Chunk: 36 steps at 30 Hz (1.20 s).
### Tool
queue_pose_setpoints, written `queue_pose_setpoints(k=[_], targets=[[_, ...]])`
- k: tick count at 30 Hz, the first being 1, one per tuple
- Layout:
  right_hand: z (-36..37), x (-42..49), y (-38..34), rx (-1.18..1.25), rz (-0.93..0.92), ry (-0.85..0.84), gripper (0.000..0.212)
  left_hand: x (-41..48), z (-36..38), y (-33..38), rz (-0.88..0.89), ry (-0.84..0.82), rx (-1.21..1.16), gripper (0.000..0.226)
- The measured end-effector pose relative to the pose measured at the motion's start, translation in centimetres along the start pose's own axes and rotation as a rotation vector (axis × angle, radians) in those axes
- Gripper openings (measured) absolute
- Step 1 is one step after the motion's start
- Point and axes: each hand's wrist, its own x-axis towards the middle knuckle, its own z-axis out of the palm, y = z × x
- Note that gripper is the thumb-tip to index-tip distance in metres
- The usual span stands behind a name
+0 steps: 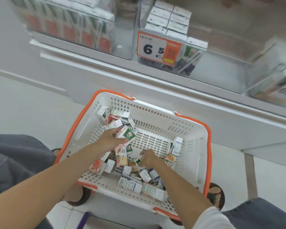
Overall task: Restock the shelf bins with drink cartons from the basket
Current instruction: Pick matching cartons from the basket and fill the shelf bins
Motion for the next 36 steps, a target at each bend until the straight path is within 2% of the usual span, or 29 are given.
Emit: queue_pose_setpoints(k=[2,5,10,14,18,20,24,26,29,33,36], targets=[[-1.0,-1.7,-0.8,0.035,-0.075,0.073,0.057,-1.0,-0.1,1.3,0.05,0.015,0.01,0.061],[-5.1,-5.4,-2.1,0.055,-0.214,0.234,0.046,-2.7,0.0,4.2,0.132,0.022,0.076,0.063],[-16.2,-16.4,-2.9,0.133,-0.445,0.514,0.011,-6.1,3.4,11.0,0.34,-0.018,0.062,0.048],[-24.6,-26.2,-0.8,0.14,-0.542,0.755,0.018,-9.4,8.2,18.3,0.534,-0.097,0.074,0.044],[-30.8,-34.2,3.1,0.299,-0.607,0.971,0.016,-12.1,13.0,24.6,0.726,-0.104,0.091,0.041],[-33.3,-36.6,5.3,0.269,-0.611,1.095,0.016,-12.8,15.0,27.0,0.805,-0.088,0.119,0.041],[-37.5,-37.8,9.2,0.25,-0.568,1.215,0.02,-13.1,17.7,30.6,0.904,-0.058,0.117,0.038],[-39.6,-36.9,10.6,0.233,-0.544,1.242,0.016,-12.5,18.5,31.9,0.91,-0.06,0.081,0.033],[-42.7,-34.3,11.7,0.239,-0.469,1.208,0.03,-11.1,19.1,33.2,0.901,-0.067,0.036,0.034],[-45.7,-30.4,11.5,0.218,-0.459,1.034,0.037,-9.1,19.1,34.1,0.875,-0.072,0.015,0.031],[-46.1,-27.6,10.6,0.352,-0.352,0.789,0.044,-8.0,19.1,34.5,0.811,-0.113,-0.094,0.025]])
